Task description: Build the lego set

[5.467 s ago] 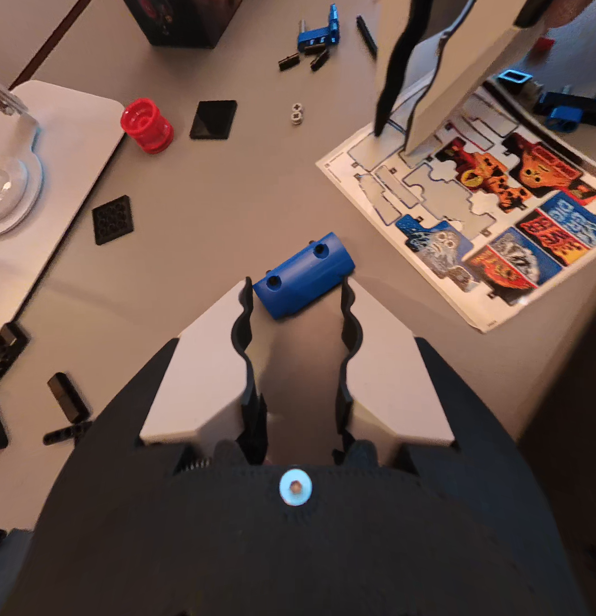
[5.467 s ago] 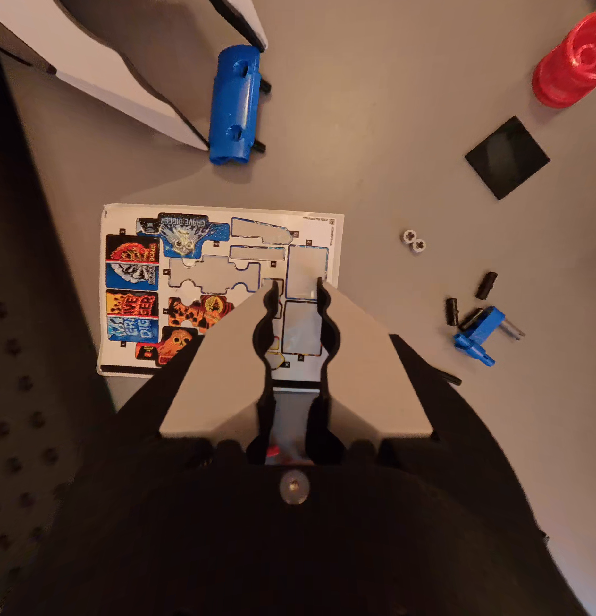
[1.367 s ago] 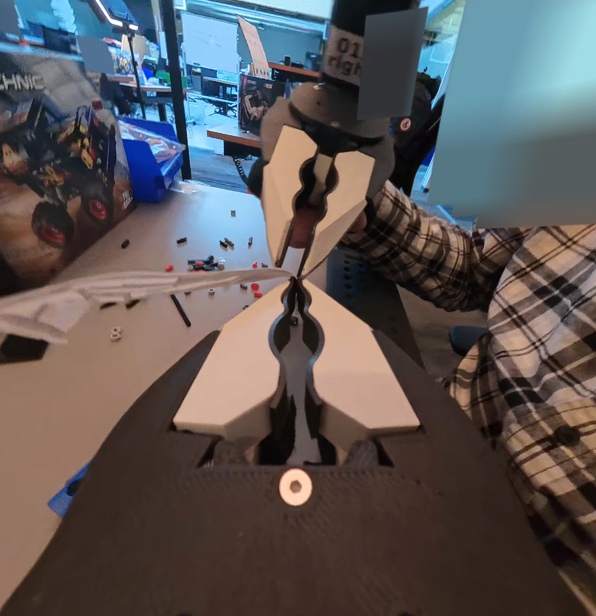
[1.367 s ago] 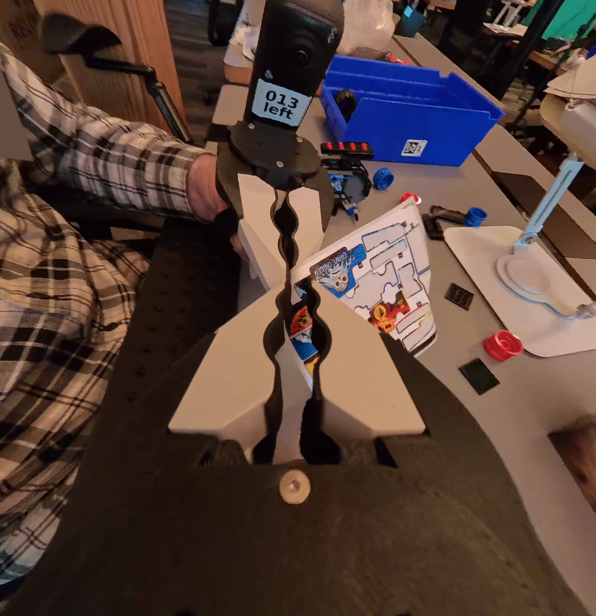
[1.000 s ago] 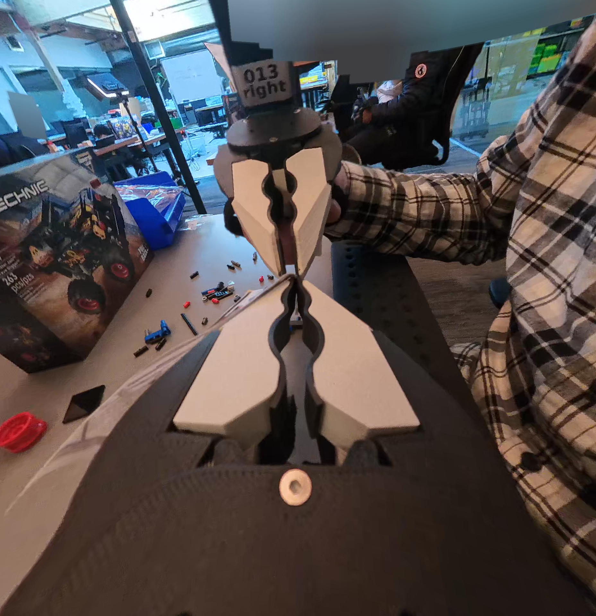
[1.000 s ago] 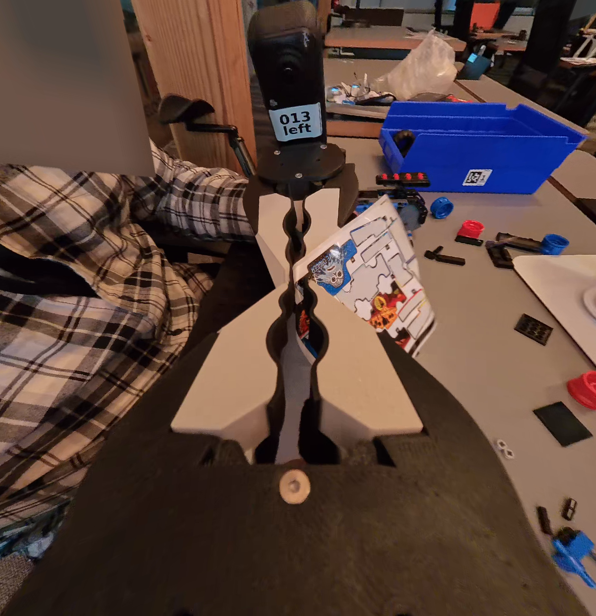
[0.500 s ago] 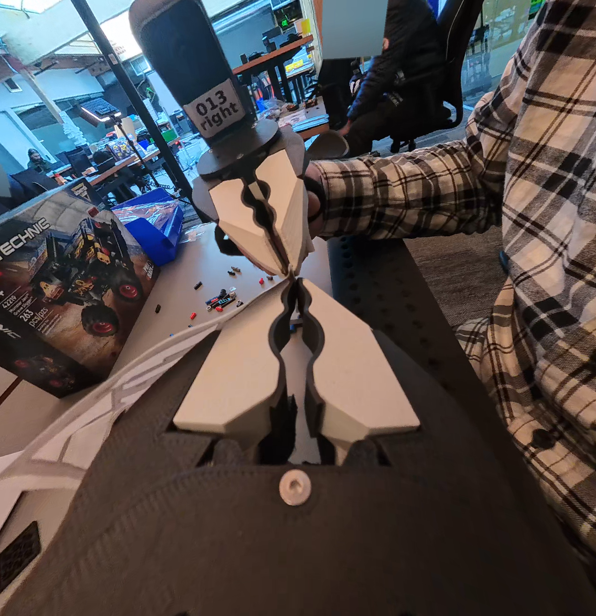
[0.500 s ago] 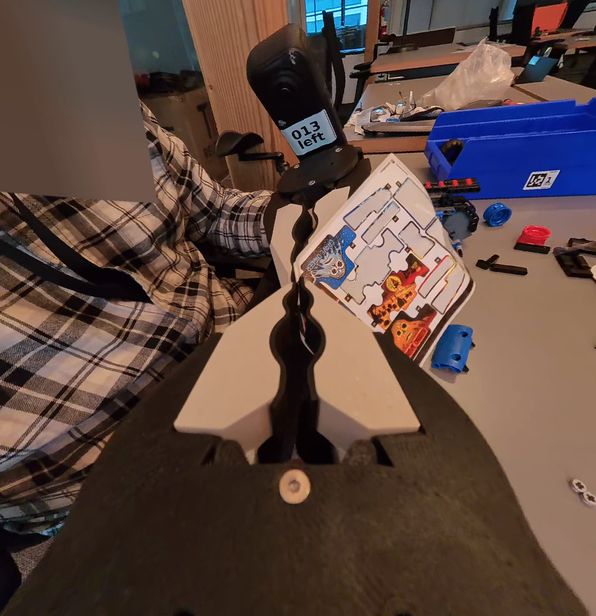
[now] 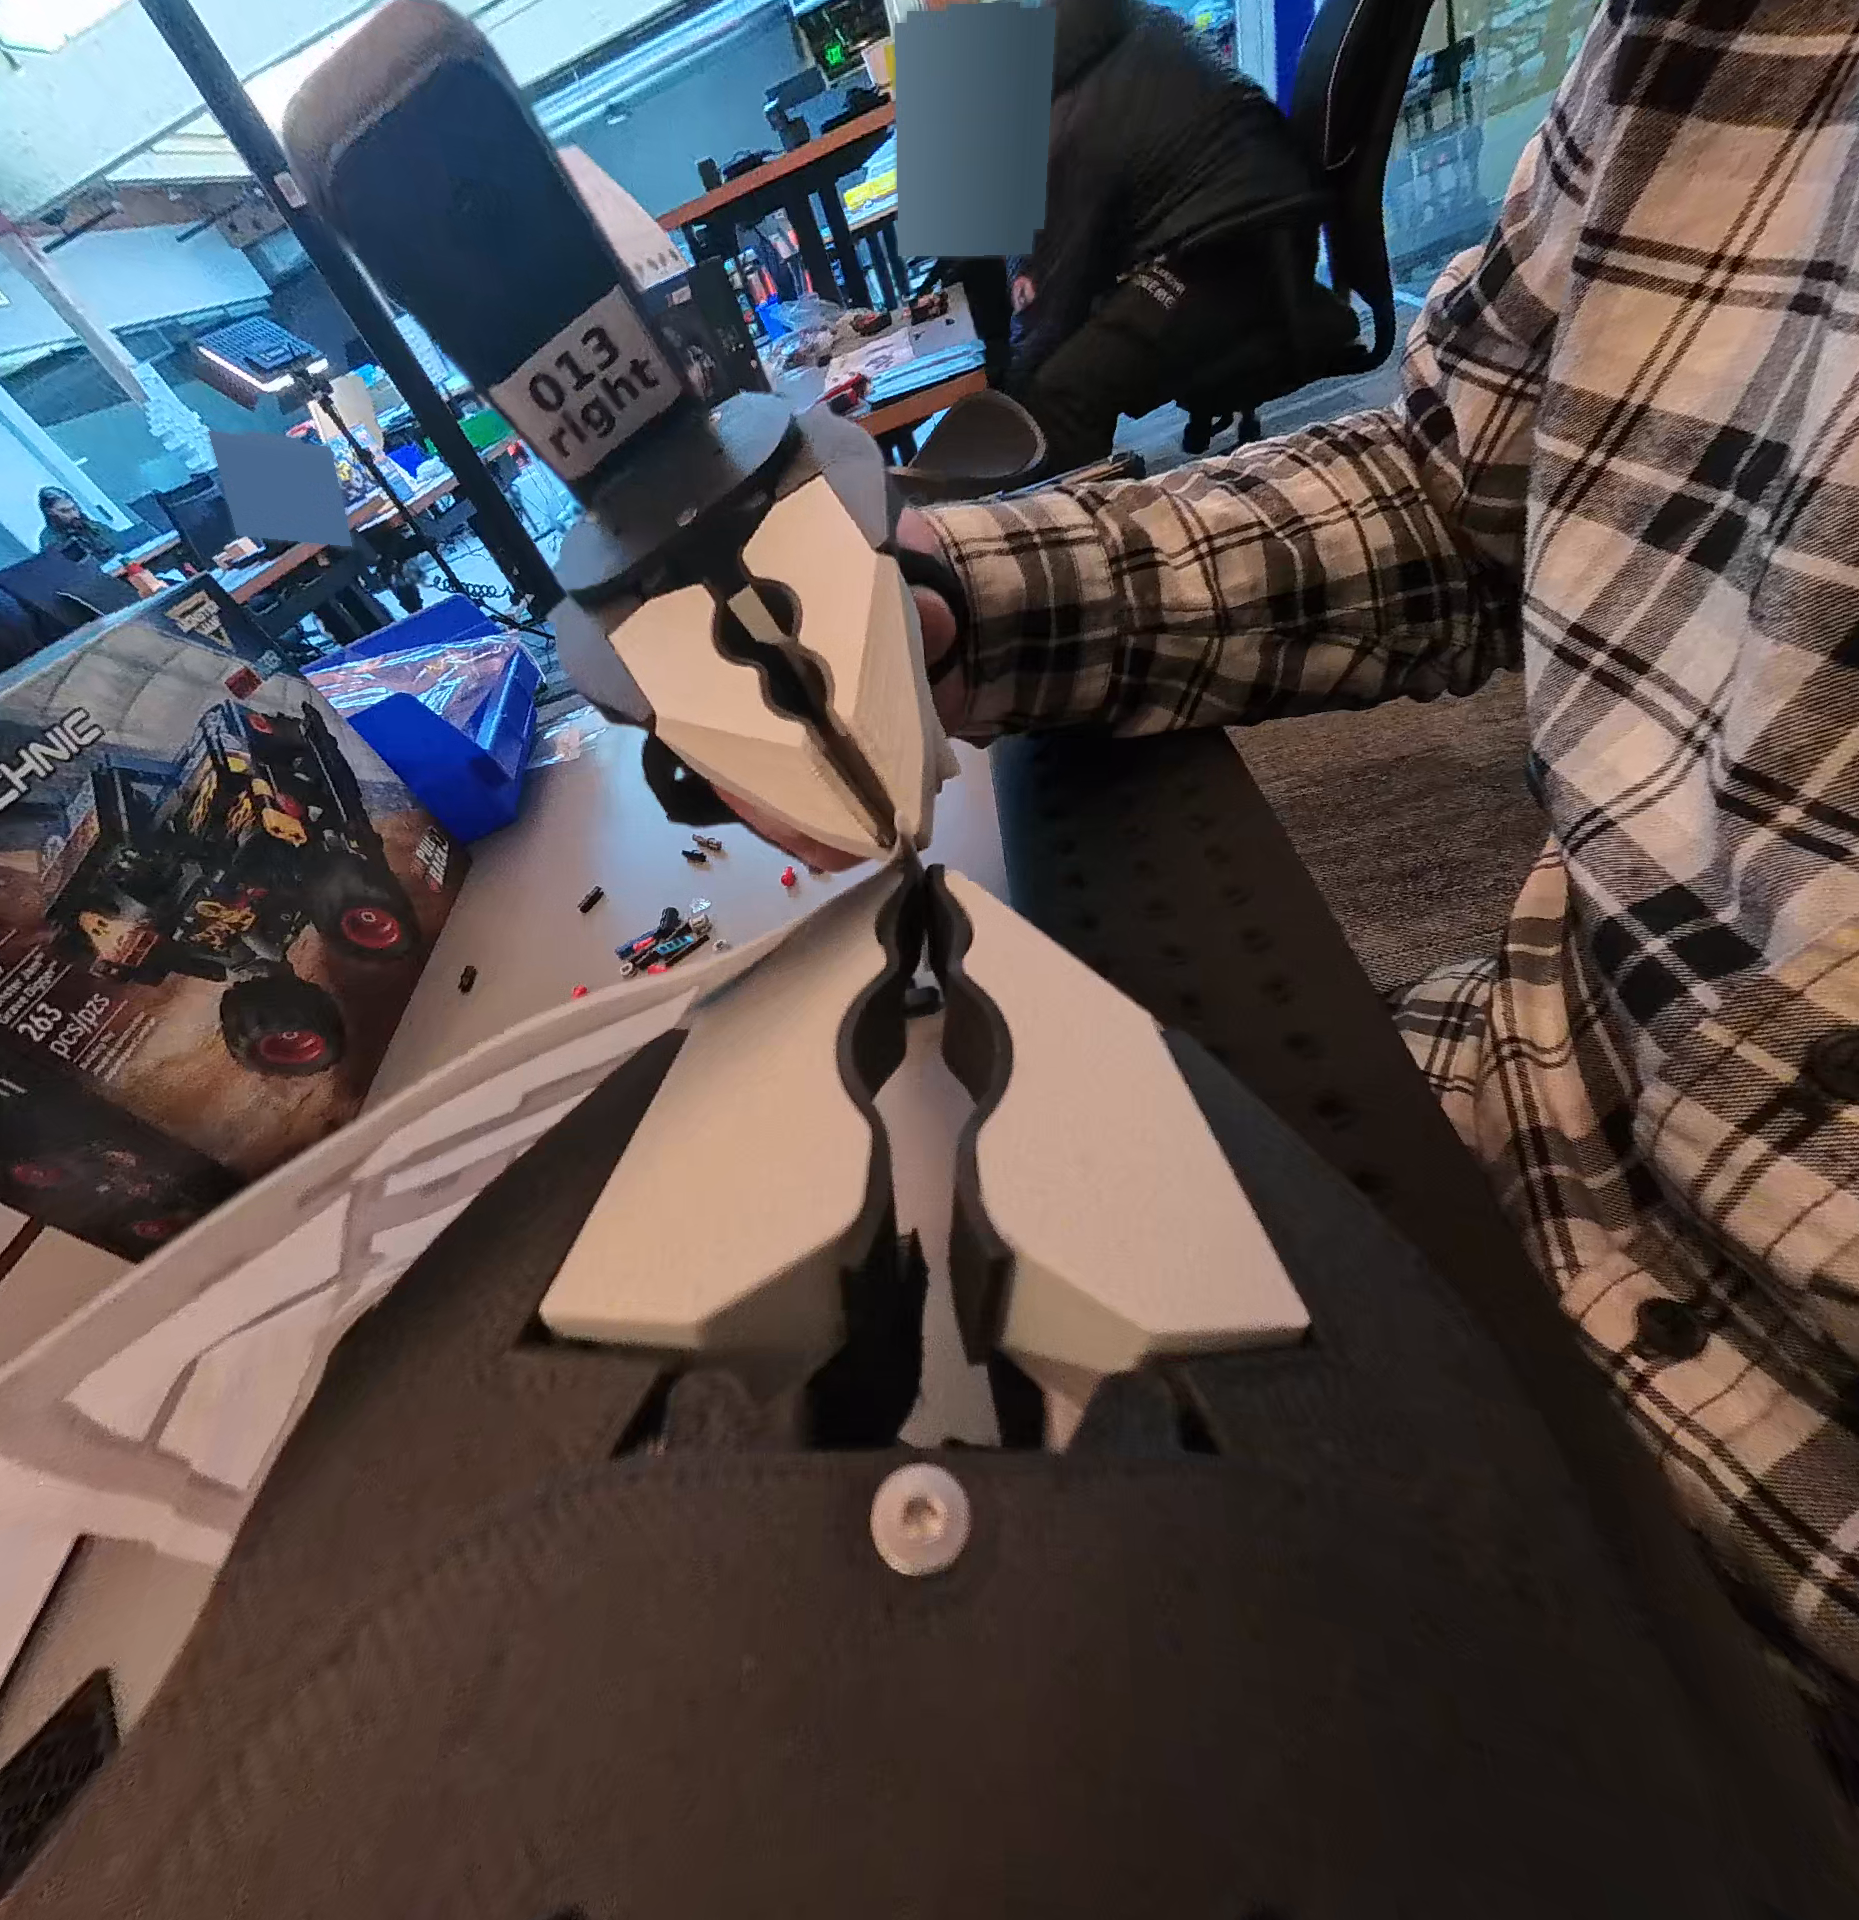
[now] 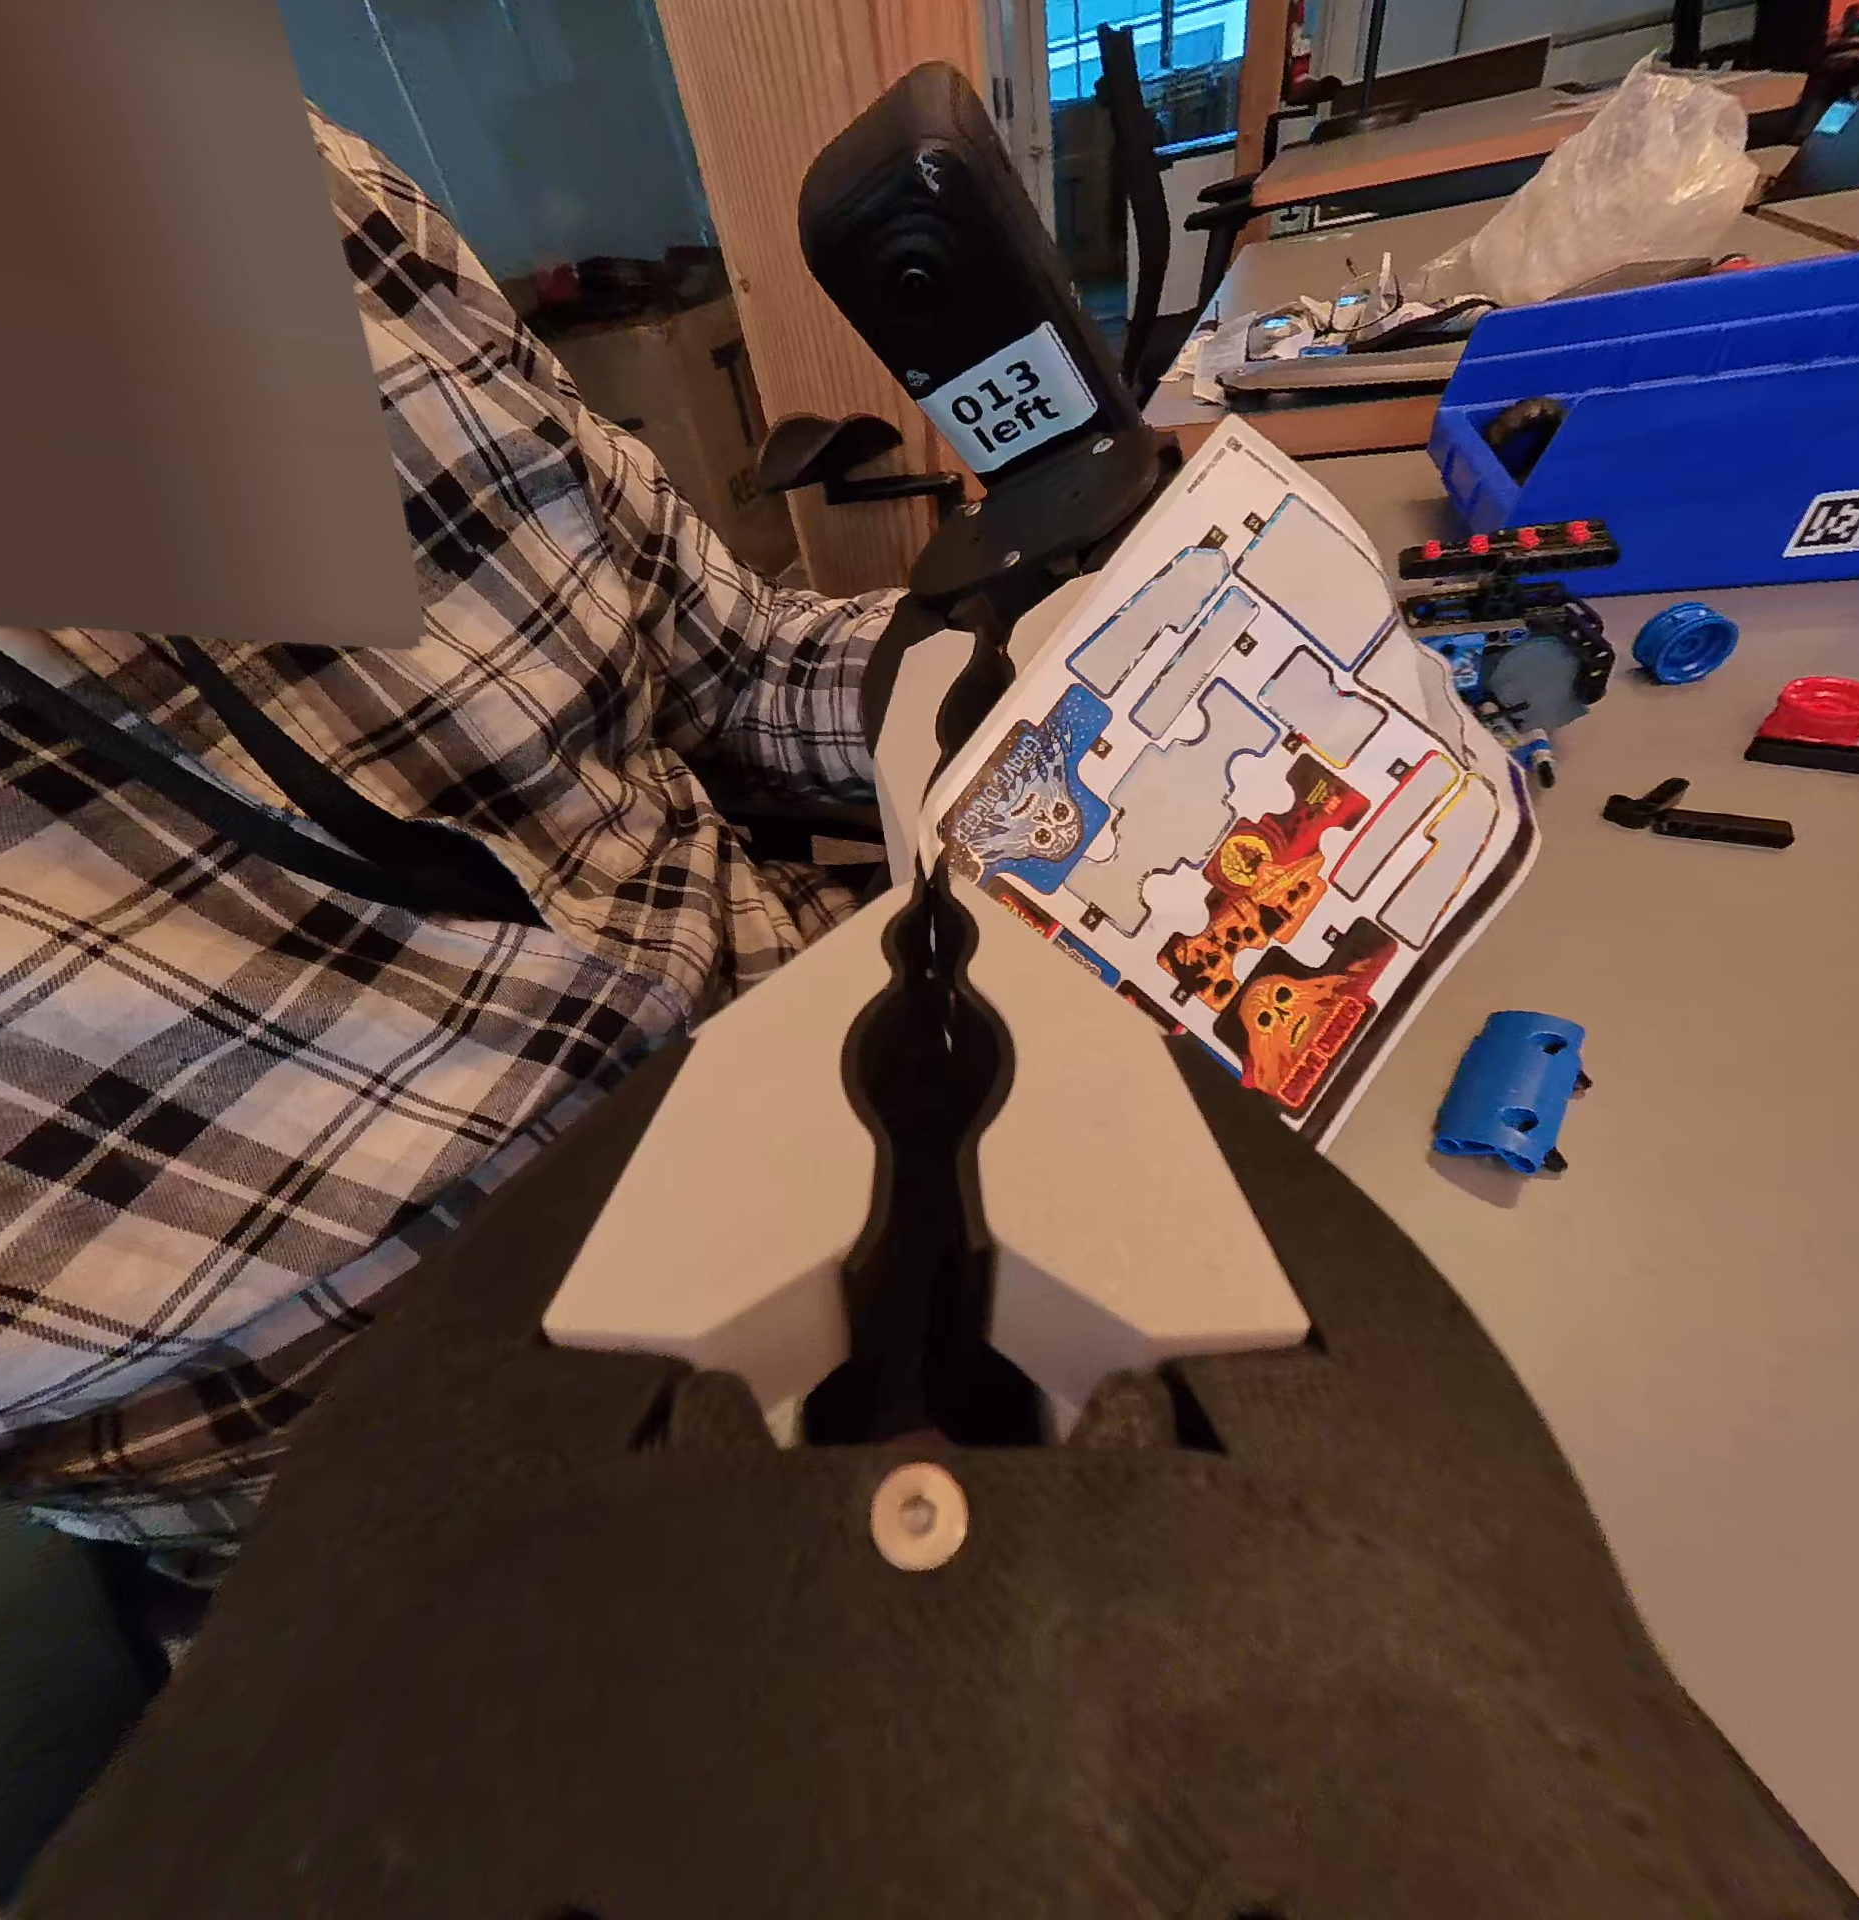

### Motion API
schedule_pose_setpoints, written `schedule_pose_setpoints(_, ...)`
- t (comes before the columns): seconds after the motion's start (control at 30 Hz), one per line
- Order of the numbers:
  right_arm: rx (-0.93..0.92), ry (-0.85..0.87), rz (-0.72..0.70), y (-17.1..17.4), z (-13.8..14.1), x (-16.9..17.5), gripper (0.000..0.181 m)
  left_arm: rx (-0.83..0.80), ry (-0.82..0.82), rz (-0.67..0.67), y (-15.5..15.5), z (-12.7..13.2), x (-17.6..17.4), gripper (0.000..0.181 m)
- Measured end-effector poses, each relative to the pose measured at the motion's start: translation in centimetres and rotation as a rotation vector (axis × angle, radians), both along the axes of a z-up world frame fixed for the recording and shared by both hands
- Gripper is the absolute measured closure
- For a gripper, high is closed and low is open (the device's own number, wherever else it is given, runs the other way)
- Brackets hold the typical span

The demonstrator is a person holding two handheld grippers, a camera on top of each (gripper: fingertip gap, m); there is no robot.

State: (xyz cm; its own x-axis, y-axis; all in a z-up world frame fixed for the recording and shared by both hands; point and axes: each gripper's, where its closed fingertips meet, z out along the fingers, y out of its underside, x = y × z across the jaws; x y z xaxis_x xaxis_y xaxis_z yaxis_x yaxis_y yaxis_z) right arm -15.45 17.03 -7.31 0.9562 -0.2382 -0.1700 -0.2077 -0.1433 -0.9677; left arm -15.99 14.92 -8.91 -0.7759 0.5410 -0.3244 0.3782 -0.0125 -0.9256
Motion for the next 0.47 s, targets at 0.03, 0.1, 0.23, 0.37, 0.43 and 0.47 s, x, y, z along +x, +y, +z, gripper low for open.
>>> schedule_pose_setpoints(0.03,0.009,0.009,0.009,0.02,0.05,-0.07,0.181,-0.001,-0.003,-0.002,0.02,0.00,-0.05,0.181)
schedule_pose_setpoints(0.1,0.020,0.025,0.025,0.05,0.02,-0.23,0.181,-0.003,-0.012,-0.008,0.09,-0.08,-0.18,0.181)
schedule_pose_setpoints(0.23,0.044,0.036,0.037,-0.17,0.23,-0.33,0.181,0.001,-0.025,-0.019,0.31,-0.27,-0.34,0.181)
schedule_pose_setpoints(0.37,0.021,0.022,0.026,-0.66,0.11,-0.45,0.181,0.005,-0.026,-0.013,0.15,-0.35,-0.26,0.181)
schedule_pose_setpoints(0.43,0.021,0.019,0.021,-0.44,0.08,-0.37,0.181,0.006,-0.023,-0.009,0.13,-0.36,-0.16,0.181)
schedule_pose_setpoints(0.47,0.014,0.005,0.008,-0.46,0.02,-0.21,0.181,0.008,-0.017,-0.001,0.07,-0.37,0.00,0.181)
